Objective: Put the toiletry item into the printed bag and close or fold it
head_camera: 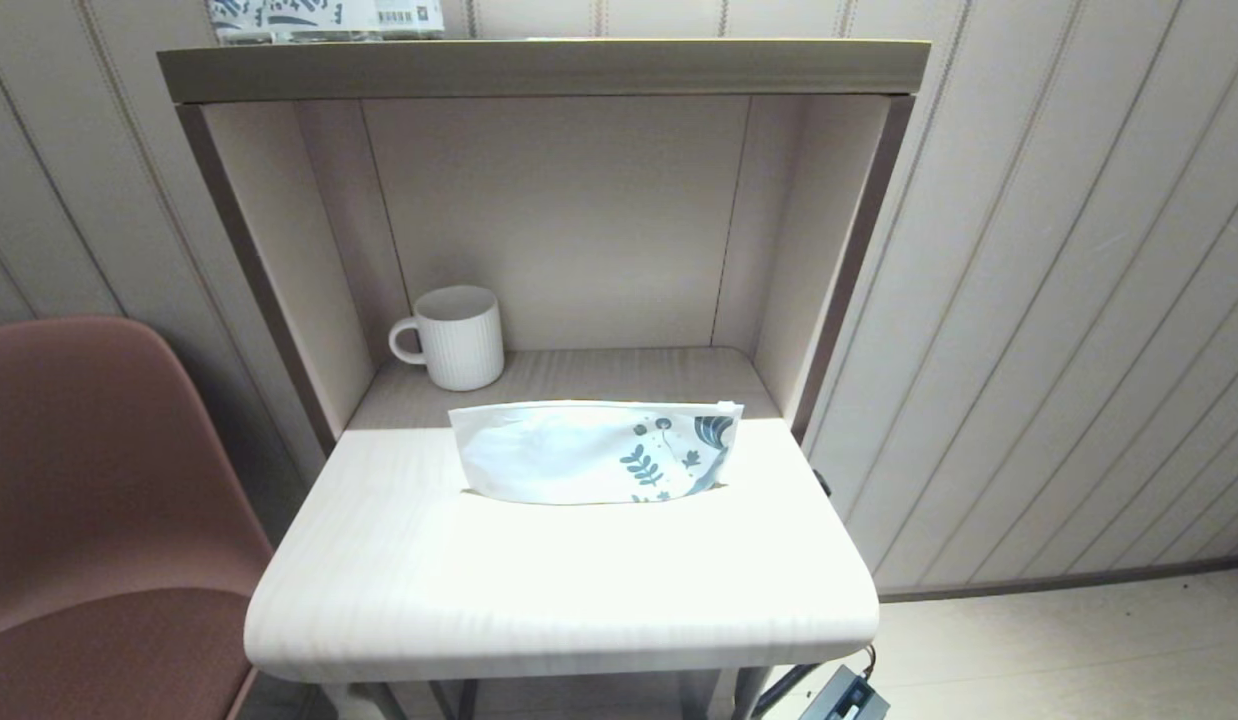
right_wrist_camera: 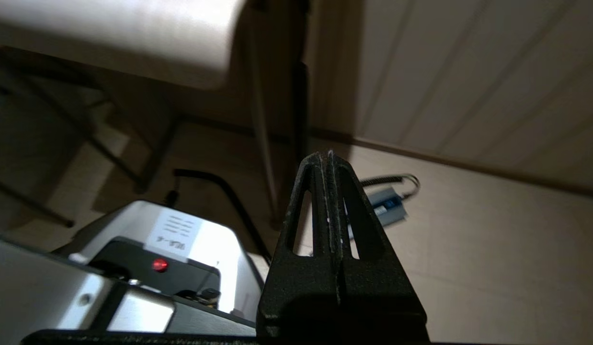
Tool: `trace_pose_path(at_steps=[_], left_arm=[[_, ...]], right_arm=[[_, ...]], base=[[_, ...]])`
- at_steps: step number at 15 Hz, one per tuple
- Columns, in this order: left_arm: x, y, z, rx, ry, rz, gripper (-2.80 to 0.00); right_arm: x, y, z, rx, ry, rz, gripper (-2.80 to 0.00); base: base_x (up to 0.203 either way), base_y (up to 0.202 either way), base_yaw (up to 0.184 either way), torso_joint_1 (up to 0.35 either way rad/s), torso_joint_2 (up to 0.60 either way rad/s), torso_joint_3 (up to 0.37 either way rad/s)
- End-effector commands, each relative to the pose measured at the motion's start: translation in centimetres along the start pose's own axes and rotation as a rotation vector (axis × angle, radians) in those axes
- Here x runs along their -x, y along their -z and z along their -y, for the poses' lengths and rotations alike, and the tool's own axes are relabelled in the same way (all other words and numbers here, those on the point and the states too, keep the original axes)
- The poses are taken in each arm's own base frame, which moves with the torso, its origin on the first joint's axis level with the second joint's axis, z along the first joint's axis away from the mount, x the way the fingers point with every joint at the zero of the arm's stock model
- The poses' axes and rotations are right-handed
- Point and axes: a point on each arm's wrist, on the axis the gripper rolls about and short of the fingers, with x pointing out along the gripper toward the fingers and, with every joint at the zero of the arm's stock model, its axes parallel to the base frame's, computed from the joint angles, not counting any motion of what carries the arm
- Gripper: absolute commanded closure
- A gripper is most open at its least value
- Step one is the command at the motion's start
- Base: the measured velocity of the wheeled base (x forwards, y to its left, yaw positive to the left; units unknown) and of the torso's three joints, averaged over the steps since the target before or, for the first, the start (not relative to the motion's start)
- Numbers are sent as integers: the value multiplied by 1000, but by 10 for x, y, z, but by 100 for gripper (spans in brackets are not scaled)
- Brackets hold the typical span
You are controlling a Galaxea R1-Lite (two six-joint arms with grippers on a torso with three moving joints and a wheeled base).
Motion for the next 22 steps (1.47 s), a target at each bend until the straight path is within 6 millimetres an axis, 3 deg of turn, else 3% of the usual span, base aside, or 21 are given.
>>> trace_pose_path(at_steps=[1,4,6,8,10,14,22], left_arm=[[-20,36,1,33,-96,-44,0],[-56,65,6,-30,-133,13,0],[-65,81,8,-65,-222,58,0],[-59,87,9,-47,-287,162,0],[-50,96,12,-57,-196,258,0],[-52,108,17,-80,3,201,0],[-52,107,15,76,-42,213,0]], right_arm=[[3,41,-2,-21,215,-1,0],[-20,74,4,19,350,18,0],[-24,76,4,85,336,102,0],[-19,83,2,105,300,140,0],[-9,89,-2,121,283,278,0],[-9,97,-2,-8,246,266,0],[-8,96,-1,-70,265,287,0]], base=[[0,0,0,0,0,0],[0,0,0,0,0,0],[0,0,0,0,0,0],[0,0,0,0,0,0],[0,0,0,0,0,0],[0,0,0,0,0,0],[0,0,0,0,0,0]])
